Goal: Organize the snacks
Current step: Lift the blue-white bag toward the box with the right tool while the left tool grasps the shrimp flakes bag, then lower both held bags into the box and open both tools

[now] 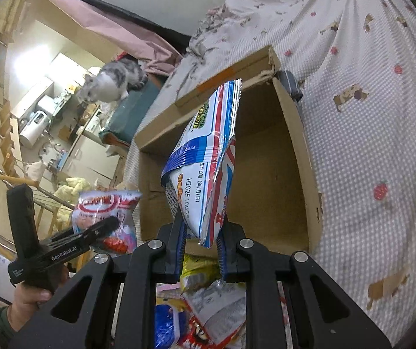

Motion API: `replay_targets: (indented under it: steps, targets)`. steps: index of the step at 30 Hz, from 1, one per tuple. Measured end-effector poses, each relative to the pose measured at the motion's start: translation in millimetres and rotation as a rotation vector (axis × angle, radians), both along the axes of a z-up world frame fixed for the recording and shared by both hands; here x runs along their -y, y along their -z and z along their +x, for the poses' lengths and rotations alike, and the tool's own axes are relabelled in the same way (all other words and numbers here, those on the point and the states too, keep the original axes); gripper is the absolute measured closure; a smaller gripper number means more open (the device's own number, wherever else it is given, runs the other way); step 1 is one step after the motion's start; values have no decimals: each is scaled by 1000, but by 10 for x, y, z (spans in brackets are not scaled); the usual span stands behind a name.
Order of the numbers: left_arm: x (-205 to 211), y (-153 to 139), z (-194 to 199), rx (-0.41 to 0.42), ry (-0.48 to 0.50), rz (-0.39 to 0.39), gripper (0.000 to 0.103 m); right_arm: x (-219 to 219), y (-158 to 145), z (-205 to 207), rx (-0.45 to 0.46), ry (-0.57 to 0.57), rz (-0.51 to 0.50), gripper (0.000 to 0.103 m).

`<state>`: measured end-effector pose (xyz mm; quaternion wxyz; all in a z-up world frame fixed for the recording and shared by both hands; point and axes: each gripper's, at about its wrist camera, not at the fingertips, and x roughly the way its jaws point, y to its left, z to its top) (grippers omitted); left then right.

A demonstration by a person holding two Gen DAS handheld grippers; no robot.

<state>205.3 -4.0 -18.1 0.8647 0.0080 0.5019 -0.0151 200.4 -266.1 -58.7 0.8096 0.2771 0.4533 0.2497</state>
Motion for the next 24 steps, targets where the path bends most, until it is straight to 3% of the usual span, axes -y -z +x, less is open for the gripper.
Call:
replay_targets:
  steps: [8, 13, 24]
  targets:
    - [106, 287, 217, 56, 37, 38, 60, -215, 252, 133, -65, -50, -20, 84]
    - [153, 510, 298, 34, 49, 59, 60, -314, 363, 162, -76, -87, -71, 84]
    - [134, 514, 303, 55, 44, 36, 58, -365, 496, 227, -123, -100, -77, 83]
